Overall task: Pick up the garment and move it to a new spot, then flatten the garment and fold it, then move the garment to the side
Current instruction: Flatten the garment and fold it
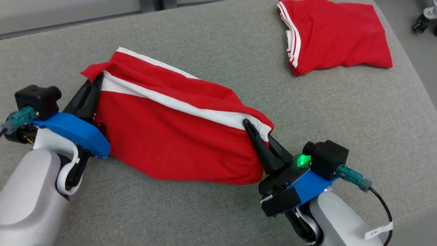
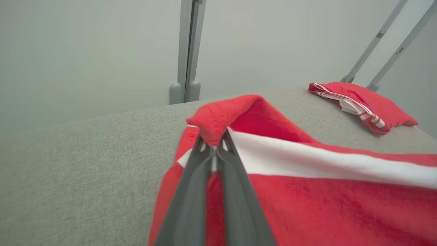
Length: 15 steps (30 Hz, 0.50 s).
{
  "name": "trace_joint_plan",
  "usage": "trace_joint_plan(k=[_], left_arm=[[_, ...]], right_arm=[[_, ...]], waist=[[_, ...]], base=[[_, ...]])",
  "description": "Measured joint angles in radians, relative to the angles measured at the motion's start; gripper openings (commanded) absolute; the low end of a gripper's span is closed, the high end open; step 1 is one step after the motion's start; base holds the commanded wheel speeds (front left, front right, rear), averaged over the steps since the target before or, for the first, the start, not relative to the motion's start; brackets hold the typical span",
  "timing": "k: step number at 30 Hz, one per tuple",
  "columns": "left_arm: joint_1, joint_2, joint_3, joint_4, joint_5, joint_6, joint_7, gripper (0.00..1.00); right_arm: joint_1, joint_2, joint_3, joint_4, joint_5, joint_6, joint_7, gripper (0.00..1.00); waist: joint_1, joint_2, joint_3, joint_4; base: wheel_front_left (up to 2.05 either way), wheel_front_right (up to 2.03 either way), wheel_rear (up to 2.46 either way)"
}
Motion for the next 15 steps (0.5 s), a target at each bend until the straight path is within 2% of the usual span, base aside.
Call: trace_joint_plan(k=[6,15], left_arm=[[-0.123,0.025,-0.074,0.118,-0.001,-0.002,0.016,0.00],[-0.275,0.033,-0.175,0.279,-0.042,-0.007,-0.033,0.00]], right_arm=[[-0.066,0.057,-0.046,0.066,-0.018,0.000,0.000,0.00],[-0.131,0.074,-0.049,0.134,0.002,0.000,0.000,0.00]], waist=[[0.0000,0.0000,0.066,-0.038],[-0.0001,0.0001,0.118,-0.062]], base=[[0.00,0.00,0.00],[0.00,0.00,0.00]])
